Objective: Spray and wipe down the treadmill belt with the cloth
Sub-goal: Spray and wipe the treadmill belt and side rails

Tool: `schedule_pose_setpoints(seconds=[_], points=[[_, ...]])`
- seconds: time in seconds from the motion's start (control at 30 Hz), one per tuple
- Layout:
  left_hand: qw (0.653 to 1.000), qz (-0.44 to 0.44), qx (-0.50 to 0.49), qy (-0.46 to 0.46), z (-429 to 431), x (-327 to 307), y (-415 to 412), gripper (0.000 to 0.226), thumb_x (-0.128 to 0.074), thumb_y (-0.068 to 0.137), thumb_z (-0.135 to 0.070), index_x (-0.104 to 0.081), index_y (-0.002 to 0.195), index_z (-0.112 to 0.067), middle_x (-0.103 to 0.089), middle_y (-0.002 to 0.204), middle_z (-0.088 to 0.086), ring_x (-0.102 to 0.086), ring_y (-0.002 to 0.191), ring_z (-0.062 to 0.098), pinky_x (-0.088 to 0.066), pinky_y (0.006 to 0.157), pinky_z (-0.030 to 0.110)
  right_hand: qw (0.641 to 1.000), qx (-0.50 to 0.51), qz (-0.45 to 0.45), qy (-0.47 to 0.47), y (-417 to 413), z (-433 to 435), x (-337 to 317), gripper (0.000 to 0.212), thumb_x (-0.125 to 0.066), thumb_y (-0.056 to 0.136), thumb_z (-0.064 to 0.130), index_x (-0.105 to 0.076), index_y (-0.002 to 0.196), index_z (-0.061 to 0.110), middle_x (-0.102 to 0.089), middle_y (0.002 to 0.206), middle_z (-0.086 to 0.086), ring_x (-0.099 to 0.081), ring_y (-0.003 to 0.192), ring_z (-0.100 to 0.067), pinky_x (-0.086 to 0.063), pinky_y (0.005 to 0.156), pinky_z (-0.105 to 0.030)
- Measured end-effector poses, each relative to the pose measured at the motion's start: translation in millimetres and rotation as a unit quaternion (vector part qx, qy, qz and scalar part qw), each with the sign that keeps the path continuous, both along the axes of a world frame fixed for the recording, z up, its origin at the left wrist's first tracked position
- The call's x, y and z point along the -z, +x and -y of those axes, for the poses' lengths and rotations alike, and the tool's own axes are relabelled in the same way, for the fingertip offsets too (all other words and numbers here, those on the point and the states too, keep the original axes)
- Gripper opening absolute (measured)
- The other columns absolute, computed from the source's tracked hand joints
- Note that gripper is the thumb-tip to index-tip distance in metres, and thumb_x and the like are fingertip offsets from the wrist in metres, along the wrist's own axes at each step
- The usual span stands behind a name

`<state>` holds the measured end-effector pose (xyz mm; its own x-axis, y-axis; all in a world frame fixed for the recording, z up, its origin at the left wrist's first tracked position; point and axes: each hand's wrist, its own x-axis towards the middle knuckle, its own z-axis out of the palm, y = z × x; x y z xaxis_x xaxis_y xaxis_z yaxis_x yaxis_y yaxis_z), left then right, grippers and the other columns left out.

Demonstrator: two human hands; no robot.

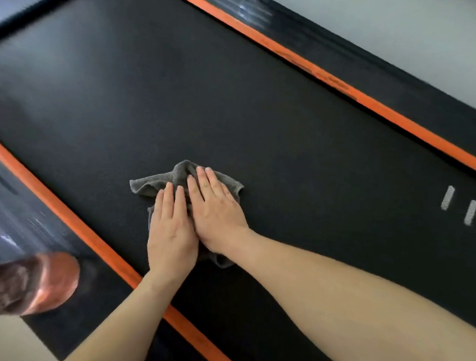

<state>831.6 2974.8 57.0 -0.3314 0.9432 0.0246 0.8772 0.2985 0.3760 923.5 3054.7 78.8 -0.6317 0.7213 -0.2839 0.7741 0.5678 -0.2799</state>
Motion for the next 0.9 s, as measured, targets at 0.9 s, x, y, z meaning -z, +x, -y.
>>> schedule_pose_setpoints(seconds=[0.9], points=[[0.994,-0.043,0.032,-0.098,14,-9,87,0.069,-0.028,0.098,-0.041,-0.029,0.15,0.004,-0.024,0.157,0.03,-0.019,0.147,0.044,-0.02,0.117,0.055,0.999,0.035,-0.029,0.012,118,32,7,0.059,-0.022,0.106,0.033,-0.005,0.159,0.016,0.007,0.167,-0.005,0.011,0.153,-0.019,0.01,0.122,-0.037]])
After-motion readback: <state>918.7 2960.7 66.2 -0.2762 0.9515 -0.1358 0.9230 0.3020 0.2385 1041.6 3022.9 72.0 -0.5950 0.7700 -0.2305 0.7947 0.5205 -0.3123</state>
